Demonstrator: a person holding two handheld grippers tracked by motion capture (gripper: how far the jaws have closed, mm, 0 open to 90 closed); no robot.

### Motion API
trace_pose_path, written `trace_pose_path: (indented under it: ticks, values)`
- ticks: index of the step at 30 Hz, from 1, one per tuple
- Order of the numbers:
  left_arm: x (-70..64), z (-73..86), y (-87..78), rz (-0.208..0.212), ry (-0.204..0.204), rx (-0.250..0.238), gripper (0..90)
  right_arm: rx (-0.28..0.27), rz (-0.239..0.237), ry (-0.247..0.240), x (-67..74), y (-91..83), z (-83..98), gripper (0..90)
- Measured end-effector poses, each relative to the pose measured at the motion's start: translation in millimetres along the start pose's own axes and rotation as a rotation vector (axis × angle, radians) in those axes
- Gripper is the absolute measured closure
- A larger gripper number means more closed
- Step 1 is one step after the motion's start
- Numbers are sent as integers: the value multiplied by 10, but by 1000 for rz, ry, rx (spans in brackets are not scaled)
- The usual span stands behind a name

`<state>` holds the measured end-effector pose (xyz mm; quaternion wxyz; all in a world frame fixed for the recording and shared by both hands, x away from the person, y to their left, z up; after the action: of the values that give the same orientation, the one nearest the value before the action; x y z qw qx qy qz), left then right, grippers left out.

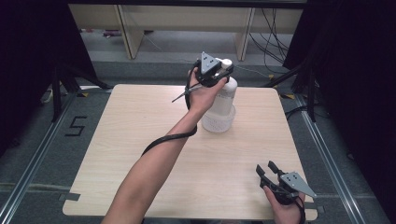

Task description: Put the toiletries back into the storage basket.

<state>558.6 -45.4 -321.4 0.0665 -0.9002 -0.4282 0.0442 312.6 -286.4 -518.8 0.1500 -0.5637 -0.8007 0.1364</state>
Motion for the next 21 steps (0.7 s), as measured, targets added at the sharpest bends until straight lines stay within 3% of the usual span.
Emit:
trace_pose_path:
  ticks: [21]
  values:
    - [12,143,38,-3,0,27,594,-1,0,-1,0,0,0,475]
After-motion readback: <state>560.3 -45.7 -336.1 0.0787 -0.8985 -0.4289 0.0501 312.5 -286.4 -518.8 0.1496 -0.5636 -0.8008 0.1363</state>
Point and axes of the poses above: each handheld gripper's, and its own axes: y roughly forward along the jaws, z roughly out of its underside, x roughly to its left, the point moved 2 cm from there along y, roughly forward along the jaws, and after that the axes turned 7 degrees about x, right-handed, at the moved point
